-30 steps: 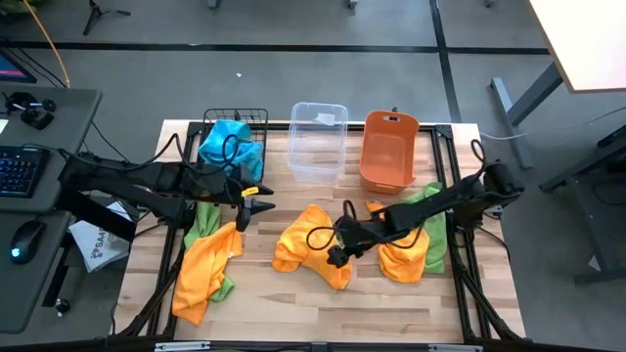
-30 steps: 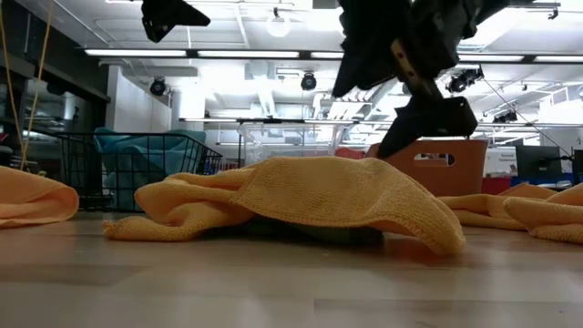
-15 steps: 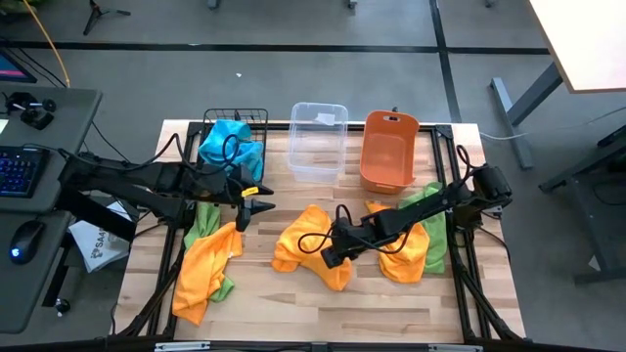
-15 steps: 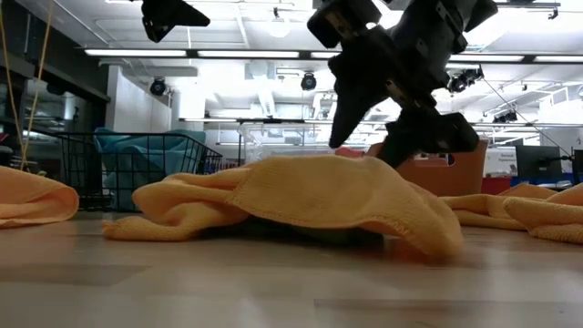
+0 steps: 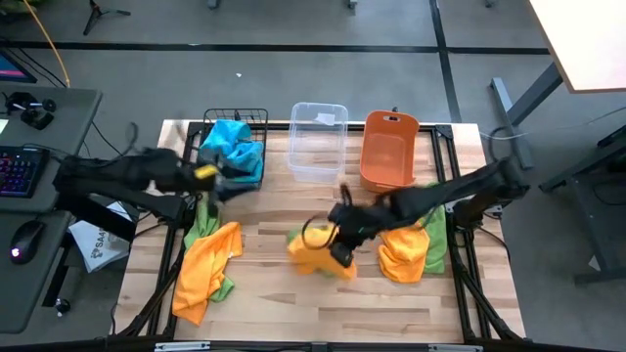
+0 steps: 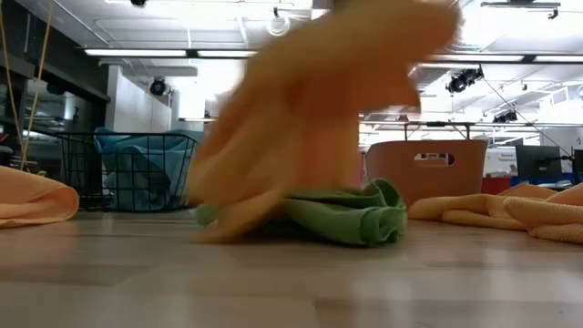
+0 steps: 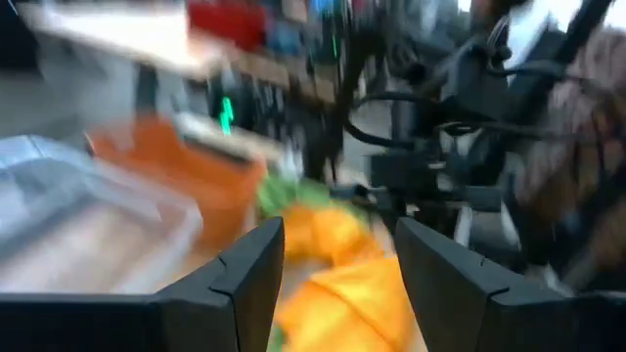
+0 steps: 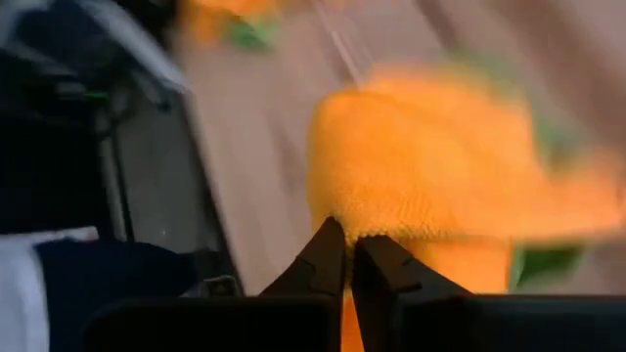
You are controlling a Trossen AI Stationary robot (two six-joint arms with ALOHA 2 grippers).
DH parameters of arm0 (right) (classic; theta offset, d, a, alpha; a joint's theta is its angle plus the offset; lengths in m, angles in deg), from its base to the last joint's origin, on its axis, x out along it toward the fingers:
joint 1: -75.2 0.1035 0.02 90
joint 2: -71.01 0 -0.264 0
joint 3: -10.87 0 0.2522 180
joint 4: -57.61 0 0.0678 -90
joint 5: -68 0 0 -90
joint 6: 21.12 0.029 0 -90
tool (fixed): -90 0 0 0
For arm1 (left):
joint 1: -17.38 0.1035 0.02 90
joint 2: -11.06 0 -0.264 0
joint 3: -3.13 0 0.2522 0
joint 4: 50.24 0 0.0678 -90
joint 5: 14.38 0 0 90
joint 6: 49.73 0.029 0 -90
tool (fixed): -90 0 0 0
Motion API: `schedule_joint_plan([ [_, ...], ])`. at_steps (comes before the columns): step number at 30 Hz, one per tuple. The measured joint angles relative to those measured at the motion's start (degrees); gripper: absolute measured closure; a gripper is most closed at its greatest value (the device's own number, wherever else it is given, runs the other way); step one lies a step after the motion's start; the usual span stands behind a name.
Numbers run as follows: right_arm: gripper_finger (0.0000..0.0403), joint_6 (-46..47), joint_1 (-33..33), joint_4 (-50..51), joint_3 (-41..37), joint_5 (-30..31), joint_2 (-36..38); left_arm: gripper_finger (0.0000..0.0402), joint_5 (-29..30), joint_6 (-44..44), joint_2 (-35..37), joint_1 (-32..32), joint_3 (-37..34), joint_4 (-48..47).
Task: Sort microfiber towel by color & place in baskets
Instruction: Put the middle orange towel into the transparent bin
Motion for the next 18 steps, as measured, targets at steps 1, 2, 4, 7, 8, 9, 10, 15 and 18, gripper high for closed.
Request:
schedule_joint_plan([
  [1,0.04,-4.3,-0.3,0.6,2.7,0.4,1.1,0.0216,1.4,0.8,1.6,0.0,0.0,1.5],
  [2,0.04,-8.5,-0.6,0.7,5.5,0.7,2.0,0.0216,2.8,1.5,3.1,0.0,0.0,2.8],
  [4,0.0399,-16.6,-1.2,0.7,10.9,1.8,3.2,0.0216,4.9,3.3,5.5,0.0,0.0,5.5],
  [7,0.0401,-25.5,-2.4,1.3,18.8,8.9,3.6,0.0216,5.7,5.1,8.2,0.0,0.1,8.5],
  [8,0.0401,-27.9,-3.0,2.0,21.1,12.5,3.6,0.0216,5.7,5.5,8.9,0.0,0.1,9.3],
  [9,0.0401,-30.1,-4.0,2.3,23.0,16.1,3.6,0.0216,5.7,5.7,9.4,0.0,0.1,10.1],
  [10,0.0401,-32.3,-5.4,2.2,24.5,19.6,3.5,0.0216,5.7,5.7,9.7,0.0,0.1,10.6],
  [15,0.0402,-38.0,-14.8,2.5,25.7,27.6,3.3,0.0216,5.7,5.7,10.0,0.0,0.1,10.6],
  [18,0.0402,-39.3,-21.9,2.2,22.9,27.3,3.1,0.0216,5.5,5.2,9.3,0.0,0.1,10.8],
])
